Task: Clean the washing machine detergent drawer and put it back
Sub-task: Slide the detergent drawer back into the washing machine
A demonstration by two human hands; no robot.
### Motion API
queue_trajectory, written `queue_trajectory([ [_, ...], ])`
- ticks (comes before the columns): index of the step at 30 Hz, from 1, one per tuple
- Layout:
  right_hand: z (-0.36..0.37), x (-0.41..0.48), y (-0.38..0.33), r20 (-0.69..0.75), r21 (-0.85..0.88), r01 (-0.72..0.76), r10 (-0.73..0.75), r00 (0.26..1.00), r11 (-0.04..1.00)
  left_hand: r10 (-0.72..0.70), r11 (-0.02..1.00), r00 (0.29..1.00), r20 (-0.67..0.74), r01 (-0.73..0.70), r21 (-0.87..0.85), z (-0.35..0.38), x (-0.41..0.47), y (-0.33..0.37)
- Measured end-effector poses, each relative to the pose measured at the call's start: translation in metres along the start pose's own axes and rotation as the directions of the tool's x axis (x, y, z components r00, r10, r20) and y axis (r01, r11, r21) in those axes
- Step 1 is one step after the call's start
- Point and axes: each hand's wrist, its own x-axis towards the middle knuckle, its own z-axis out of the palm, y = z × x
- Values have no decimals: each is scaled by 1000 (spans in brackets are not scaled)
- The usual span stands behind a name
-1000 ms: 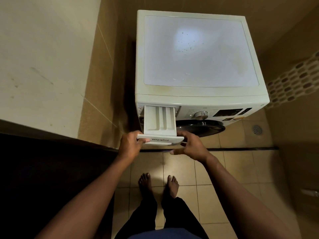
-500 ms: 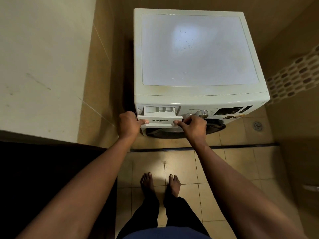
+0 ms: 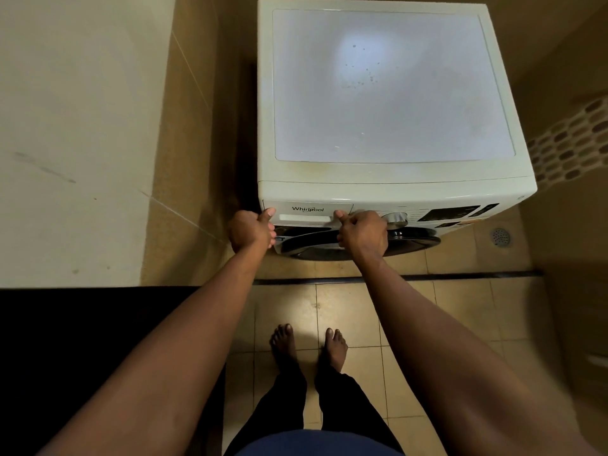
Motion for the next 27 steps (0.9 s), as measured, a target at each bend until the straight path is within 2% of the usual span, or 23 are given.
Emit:
queue_trajectory([
  [4,-2,-2,-1,18,-5,-8,8,1000,1000,24,997,999,-30,-22,79,3,1,-5],
  [7,-8,-3,-2,52,-45,20,-18,998,999,-2,993,1000,17,0,115,3,-3,-6],
  [10,-22,-10,-8,267,3,94,-91,959,996,-58,994,989,134,44,102,4,-20,-5],
  [13,-38,-23,-11,443,-138,347,-256,859,928,-60,996,970,235,43,77,6,-40,-9],
  [15,-47,-37,-9,458,-249,454,-309,833,855,-65,997,959,276,51,59,4,-54,-13],
  [19,-64,-63,9,470,-352,540,-355,808,764,-89,996,940,330,92,5,1,-79,-20],
  [27,-101,-72,41,400,-299,594,-467,788,747,-69,995,951,302,88,-49,7,-100,0],
])
